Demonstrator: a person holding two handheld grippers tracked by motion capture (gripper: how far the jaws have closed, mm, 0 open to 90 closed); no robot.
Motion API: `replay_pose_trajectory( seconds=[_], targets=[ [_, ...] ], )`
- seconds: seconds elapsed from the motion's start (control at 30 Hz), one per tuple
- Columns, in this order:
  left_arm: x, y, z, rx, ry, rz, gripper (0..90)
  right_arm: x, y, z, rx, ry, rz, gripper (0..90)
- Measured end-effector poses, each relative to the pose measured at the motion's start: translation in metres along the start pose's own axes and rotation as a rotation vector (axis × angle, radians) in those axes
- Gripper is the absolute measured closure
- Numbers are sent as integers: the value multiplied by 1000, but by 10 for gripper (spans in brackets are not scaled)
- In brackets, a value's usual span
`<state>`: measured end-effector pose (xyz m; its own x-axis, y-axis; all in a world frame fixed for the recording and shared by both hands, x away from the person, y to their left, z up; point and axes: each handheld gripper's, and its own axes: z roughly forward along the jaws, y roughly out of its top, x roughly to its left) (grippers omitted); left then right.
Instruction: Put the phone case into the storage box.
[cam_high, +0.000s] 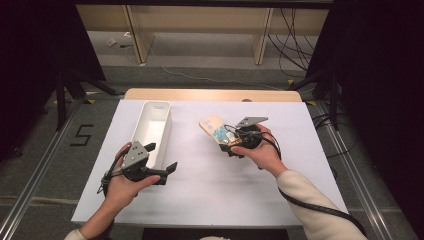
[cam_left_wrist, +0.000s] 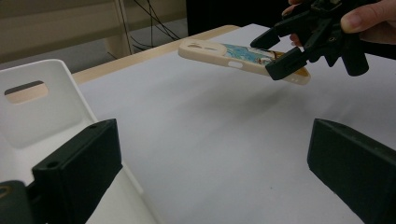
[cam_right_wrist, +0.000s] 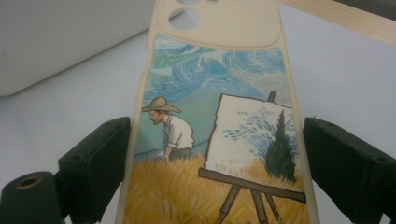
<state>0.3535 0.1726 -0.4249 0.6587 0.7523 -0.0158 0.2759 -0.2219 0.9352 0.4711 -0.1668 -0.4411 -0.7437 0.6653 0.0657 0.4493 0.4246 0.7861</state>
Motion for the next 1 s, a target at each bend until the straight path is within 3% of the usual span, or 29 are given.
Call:
replay_pose_trajectory(
  seconds=[0.7,1.0],
  targets=[
    [-8,35,35,-26,-42,0,38,7,-4,-20,-68,2,-14,115],
    [-18,47,57,-14,-76,10,42,10,-4,-24,-86,5,-22,115]
  ],
)
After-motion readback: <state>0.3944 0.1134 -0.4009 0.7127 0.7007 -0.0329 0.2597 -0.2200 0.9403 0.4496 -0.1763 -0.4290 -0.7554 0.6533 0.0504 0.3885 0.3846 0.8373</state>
